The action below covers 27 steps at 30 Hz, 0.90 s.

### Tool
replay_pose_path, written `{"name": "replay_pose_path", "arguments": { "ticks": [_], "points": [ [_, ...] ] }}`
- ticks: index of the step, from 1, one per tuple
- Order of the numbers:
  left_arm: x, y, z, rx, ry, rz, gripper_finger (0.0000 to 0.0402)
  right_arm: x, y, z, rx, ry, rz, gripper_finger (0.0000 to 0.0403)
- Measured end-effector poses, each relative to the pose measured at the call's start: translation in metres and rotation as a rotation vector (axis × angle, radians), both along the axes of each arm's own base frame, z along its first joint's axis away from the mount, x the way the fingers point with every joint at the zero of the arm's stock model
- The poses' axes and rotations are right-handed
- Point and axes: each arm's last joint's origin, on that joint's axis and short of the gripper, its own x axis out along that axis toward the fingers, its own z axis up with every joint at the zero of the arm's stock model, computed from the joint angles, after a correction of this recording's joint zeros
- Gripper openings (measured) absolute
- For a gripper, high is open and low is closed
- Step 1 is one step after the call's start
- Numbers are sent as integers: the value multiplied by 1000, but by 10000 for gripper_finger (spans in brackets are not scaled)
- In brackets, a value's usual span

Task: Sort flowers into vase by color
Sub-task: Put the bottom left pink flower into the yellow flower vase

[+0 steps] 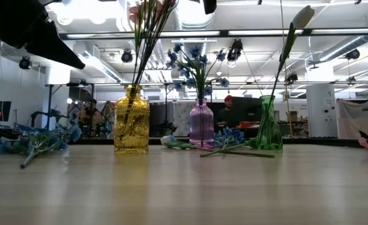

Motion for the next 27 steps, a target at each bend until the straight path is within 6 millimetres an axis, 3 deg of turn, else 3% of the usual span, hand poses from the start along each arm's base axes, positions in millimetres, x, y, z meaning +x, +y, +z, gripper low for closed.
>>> {"name": "replay_pose_path", "arguments": {
  "ticks": [27],
  "points": [
    [0, 0, 0, -1, -3, 0, 0, 0, 0, 0, 9, 0, -2, 18]
  ]
}}
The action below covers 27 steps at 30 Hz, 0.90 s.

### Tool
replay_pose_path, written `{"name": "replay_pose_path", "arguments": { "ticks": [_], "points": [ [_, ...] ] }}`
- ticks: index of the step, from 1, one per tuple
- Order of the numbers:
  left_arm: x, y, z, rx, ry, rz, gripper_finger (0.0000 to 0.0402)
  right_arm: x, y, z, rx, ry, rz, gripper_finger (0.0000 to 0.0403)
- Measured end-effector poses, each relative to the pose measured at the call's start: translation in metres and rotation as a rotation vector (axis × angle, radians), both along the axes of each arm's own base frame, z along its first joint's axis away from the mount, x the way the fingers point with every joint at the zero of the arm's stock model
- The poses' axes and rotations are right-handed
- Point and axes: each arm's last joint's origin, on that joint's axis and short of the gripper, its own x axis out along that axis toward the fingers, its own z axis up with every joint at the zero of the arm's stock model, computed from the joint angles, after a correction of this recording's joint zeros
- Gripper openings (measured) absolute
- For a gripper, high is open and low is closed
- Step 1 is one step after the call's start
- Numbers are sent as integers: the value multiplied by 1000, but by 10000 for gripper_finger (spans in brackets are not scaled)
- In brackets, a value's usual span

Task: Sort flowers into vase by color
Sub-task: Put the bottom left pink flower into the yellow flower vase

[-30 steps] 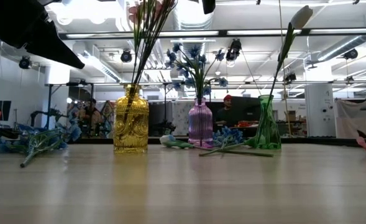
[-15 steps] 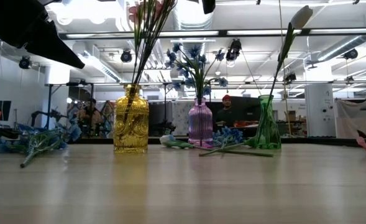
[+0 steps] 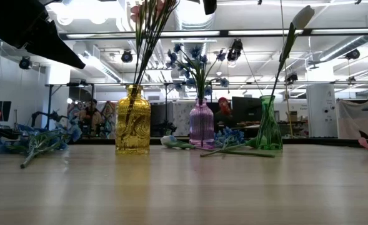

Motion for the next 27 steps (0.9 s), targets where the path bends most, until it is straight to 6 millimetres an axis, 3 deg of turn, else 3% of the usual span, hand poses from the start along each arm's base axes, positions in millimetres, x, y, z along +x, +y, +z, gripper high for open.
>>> {"name": "replay_pose_path", "arguments": {
  "ticks": [27],
  "points": [
    [0, 0, 1, 14, -14, 8, 0, 2, -15, 0, 36, -9, -46, 18]
  ]
}}
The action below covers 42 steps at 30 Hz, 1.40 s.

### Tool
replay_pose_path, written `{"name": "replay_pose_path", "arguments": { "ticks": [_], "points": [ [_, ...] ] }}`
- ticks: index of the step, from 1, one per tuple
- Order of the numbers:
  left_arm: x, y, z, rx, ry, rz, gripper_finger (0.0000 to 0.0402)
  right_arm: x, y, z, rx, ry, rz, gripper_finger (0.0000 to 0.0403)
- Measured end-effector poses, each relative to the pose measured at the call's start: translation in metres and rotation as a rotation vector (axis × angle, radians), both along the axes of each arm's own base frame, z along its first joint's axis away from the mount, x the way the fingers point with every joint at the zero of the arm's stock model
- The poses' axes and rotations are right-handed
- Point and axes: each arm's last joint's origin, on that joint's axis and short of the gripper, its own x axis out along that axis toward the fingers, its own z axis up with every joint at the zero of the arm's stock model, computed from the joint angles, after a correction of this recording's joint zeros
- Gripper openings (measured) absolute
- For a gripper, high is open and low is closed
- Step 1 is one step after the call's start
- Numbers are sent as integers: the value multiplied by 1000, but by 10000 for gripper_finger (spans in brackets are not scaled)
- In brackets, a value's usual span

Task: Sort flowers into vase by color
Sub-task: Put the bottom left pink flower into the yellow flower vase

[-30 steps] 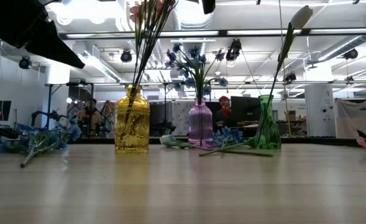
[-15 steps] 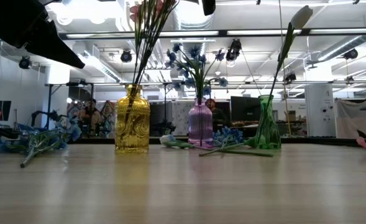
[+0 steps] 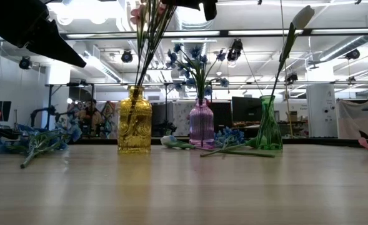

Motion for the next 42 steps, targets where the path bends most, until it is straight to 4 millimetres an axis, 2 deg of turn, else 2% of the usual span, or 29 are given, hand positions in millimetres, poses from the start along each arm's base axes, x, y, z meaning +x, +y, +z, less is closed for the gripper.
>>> {"name": "replay_pose_path", "arguments": {
  "ticks": [14, 27, 35, 42],
  "points": [
    [0, 0, 0, 8, -1, -1, 0, 1, 8, 12, 4, -17, 22, 18],
    [1, -1, 1, 1, -10, -3, 0, 1, 15, 25, 4, 45, 37, 18],
    [1, -3, 1, -79, 3, -11, 0, -1, 17, 24, 4, 67, 38, 18],
    [6, -7, 15, -79, 6, -51, 0, -4, 20, 19, 9, 125, -4, 18]
  ]
}}
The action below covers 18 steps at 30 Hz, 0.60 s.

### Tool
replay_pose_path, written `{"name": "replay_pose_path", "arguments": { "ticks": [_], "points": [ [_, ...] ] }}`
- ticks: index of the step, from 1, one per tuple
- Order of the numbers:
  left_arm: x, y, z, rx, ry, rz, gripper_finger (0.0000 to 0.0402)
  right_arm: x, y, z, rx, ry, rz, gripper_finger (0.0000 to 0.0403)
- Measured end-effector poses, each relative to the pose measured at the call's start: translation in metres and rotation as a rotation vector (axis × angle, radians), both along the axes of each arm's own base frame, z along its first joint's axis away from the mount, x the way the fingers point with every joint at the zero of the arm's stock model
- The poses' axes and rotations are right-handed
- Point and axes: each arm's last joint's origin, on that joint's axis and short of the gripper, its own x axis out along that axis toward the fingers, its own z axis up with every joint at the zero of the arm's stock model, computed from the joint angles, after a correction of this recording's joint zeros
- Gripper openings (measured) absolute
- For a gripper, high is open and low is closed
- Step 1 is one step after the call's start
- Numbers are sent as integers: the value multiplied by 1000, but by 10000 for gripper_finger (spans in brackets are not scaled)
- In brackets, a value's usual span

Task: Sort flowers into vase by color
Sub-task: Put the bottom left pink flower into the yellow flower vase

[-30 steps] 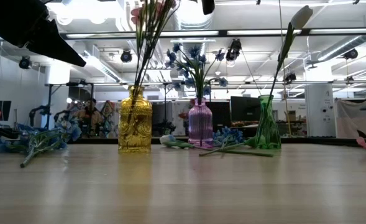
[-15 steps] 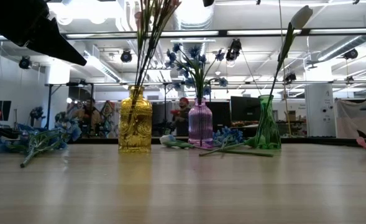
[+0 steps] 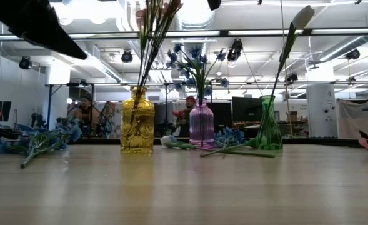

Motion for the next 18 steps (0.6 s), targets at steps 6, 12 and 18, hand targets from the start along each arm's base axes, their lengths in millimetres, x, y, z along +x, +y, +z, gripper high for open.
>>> {"name": "replay_pose_path", "arguments": {
  "ticks": [6, 12, 18],
  "points": [
    [3, -3, 12, 10, -8, -22, 0, -1, 2, 2, -14, -6, 6, 18],
    [3, -3, 13, 13, -7, -22, 0, -4, 1, 10, -12, -47, 7, 18],
    [2, -1, 15, 19, -54, 26, 4, -8, 1, 15, -4, -63, 8, 18]
  ]
}}
